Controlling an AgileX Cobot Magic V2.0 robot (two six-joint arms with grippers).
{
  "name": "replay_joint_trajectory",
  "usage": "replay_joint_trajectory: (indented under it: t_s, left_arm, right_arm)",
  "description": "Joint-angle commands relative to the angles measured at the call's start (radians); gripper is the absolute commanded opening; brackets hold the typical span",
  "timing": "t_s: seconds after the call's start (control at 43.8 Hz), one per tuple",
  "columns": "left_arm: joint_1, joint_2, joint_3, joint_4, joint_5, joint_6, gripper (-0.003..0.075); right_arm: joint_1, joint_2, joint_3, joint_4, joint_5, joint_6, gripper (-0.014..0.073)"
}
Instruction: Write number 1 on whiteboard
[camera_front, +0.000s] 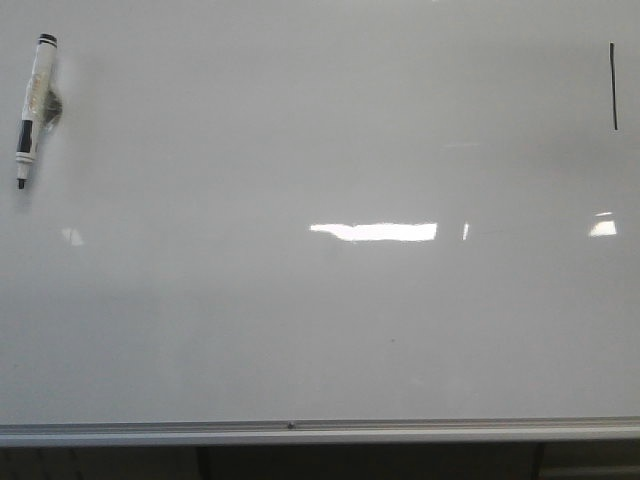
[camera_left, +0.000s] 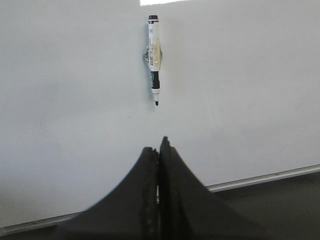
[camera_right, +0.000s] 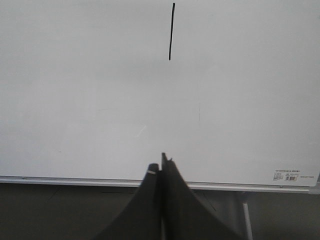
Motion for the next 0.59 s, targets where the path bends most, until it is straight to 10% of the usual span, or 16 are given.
replay_joint_trajectory:
  t_s: [0.0,0.32,0.571]
  left_arm:
    - [-0.008,0.003,-0.028,0.008,-0.077,-0.001,-0.002]
    - [0.009,-0.025,0.005,0.003,-0.102,-0.001,-0.002]
    - [0.31,-0.208,0.241,-0.085,-0.392,-0.003,-0.002]
  right_arm:
    - [-0.005,0.003,-0.023,-0.008,-0.07,-0.006,-0.0068]
    - [-0.005,0.003,-0.023,-0.008,-0.071,-0.006,-0.0068]
    - [-0.005,0.003,-0.023,-0.008,-0.07,-0.006,-0.0068]
